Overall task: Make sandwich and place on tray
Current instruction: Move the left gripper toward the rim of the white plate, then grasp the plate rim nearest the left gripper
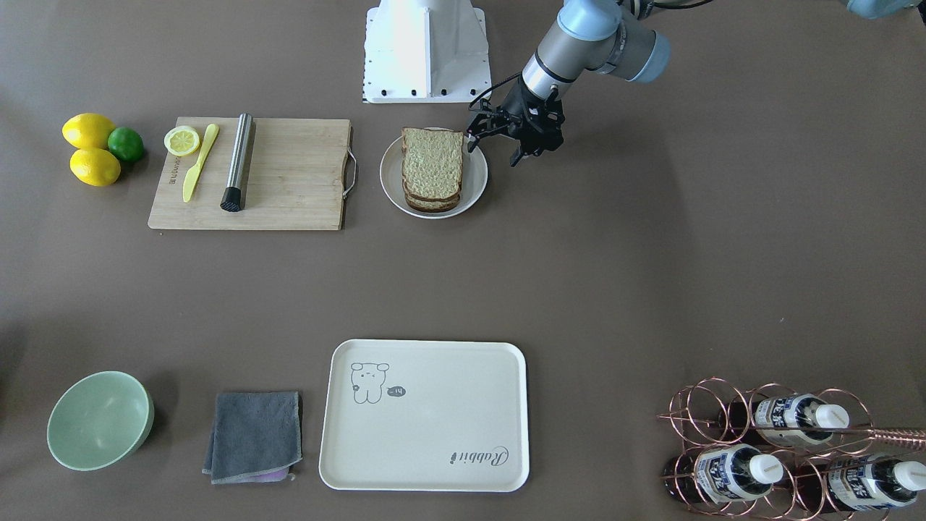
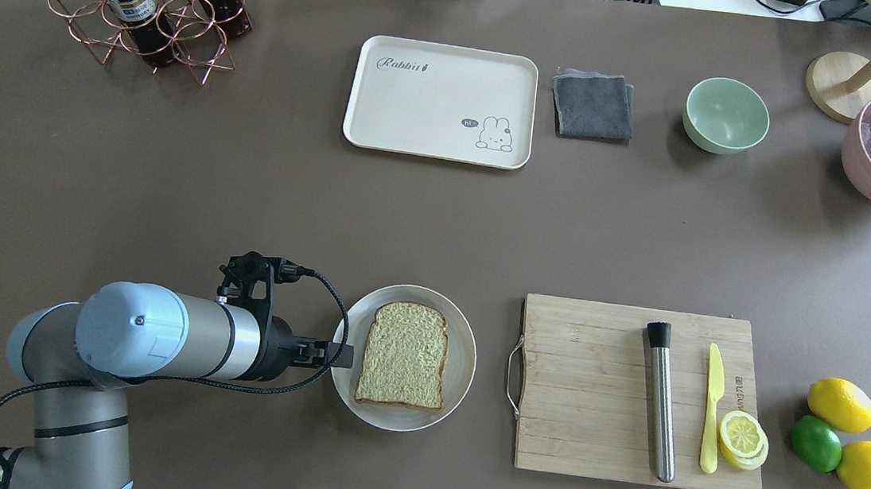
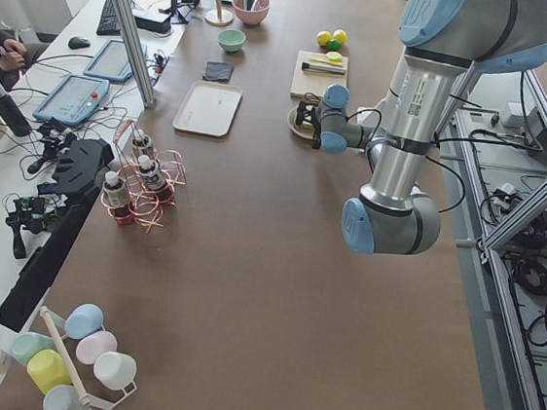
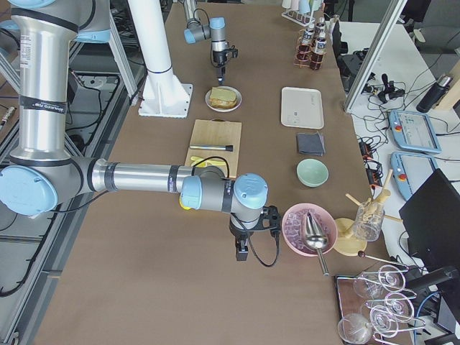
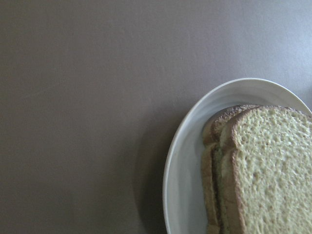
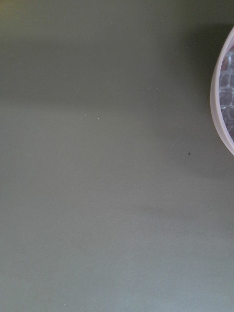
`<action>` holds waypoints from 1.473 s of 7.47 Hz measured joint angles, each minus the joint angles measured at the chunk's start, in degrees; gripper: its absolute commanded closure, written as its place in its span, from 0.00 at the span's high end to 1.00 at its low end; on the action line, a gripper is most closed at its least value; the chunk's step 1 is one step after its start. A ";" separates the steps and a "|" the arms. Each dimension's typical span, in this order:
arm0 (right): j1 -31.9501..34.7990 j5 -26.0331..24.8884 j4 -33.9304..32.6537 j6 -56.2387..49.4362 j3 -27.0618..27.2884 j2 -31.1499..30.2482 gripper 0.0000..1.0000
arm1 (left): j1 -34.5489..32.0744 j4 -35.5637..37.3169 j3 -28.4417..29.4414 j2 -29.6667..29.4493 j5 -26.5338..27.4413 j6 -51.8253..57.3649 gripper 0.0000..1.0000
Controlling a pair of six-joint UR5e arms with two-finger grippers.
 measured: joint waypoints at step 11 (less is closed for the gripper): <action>0.00 -0.09 0.20 0.00 -0.31 -0.11 1.00 | 3.17 -1.45 1.72 -0.85 5.60 -8.03 0.41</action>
